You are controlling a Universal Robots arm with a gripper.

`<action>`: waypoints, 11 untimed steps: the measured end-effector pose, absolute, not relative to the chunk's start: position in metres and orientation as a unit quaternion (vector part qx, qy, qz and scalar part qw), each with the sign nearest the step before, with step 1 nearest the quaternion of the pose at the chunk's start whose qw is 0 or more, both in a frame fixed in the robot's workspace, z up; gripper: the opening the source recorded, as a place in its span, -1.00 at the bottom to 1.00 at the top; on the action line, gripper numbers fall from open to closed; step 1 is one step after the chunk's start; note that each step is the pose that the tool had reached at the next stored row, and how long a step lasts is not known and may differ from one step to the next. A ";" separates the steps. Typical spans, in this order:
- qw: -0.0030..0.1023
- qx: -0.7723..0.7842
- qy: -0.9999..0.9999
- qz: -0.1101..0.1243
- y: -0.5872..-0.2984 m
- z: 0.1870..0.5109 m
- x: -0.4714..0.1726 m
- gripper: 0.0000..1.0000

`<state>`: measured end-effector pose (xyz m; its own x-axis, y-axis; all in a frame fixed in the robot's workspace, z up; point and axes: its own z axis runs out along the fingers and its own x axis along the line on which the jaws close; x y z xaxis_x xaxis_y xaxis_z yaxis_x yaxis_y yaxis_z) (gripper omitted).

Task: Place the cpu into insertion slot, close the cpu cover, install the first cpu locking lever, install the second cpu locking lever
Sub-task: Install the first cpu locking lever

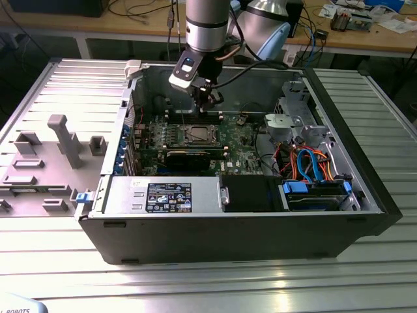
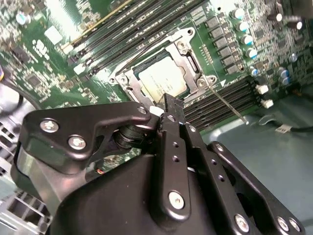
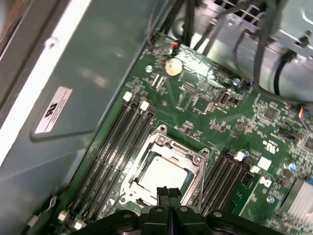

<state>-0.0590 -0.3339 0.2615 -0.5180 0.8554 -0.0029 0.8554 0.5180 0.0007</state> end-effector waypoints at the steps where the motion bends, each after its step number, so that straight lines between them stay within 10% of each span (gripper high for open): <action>1: 0.001 0.483 0.876 0.000 -0.334 0.261 -0.059 -0.79; 11: 0.003 0.446 0.895 -0.003 -0.334 0.264 -0.059 -0.79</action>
